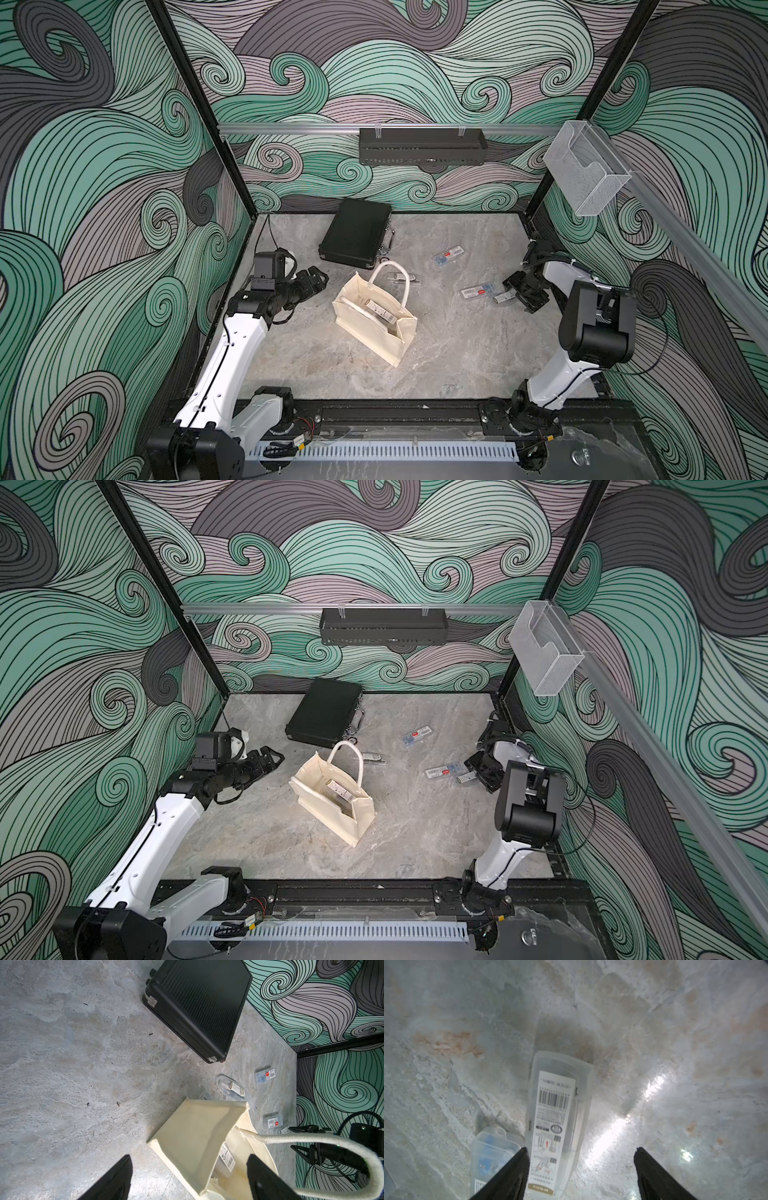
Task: Put the compass set into the canvas bag
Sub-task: Pick up the compass set at the center of the board.
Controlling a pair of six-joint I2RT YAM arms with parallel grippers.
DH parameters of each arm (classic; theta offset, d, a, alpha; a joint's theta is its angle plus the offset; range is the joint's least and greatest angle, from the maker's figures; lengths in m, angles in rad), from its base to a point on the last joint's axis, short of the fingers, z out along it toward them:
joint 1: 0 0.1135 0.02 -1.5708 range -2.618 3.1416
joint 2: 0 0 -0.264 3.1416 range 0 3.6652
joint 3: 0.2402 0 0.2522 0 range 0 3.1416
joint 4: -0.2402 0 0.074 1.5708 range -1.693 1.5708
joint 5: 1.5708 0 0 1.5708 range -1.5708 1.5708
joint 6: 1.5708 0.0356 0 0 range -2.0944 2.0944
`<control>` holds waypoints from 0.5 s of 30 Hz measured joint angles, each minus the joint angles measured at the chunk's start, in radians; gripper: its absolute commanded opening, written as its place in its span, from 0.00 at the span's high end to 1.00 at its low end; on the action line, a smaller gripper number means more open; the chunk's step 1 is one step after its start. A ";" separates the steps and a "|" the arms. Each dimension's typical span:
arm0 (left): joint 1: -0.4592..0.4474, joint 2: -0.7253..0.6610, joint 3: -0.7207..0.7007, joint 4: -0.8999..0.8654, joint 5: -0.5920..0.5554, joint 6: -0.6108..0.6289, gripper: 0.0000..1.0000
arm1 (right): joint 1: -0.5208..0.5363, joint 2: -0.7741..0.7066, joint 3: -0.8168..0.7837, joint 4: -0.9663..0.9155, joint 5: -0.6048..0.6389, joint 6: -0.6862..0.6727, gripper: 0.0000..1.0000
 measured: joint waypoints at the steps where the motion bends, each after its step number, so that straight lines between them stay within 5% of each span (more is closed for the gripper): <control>1: 0.000 0.000 0.000 0.000 -0.002 0.001 0.13 | 0.000 0.006 0.009 0.006 -0.002 0.000 0.20; 15: 0.002 0.002 0.005 -0.019 -0.028 0.003 0.13 | 0.014 0.139 0.096 0.016 -0.012 0.010 0.26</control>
